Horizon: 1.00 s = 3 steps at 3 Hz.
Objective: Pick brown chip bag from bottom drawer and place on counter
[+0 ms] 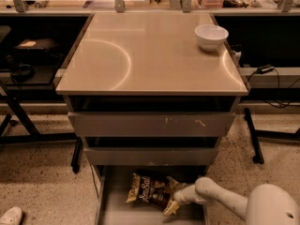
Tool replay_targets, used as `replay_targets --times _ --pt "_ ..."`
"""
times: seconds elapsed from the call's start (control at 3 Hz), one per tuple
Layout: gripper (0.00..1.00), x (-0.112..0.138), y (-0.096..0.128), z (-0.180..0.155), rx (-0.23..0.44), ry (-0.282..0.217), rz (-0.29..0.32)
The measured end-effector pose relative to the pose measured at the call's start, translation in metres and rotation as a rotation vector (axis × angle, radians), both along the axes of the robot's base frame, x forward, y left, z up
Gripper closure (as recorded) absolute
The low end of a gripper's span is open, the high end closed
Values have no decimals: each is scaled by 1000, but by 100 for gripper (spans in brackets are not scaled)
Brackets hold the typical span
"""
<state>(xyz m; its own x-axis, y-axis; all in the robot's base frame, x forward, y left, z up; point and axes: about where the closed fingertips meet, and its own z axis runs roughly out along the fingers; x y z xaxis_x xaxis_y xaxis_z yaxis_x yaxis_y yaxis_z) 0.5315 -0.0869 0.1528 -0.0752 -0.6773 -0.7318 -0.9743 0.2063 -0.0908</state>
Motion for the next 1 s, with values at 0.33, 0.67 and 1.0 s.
replay_targets --times 0.33,0.67,1.0 --pt "23 0 0 0 0 0 0" --pt "46 0 0 0 0 0 0" --pt "69 0 0 0 0 0 0"
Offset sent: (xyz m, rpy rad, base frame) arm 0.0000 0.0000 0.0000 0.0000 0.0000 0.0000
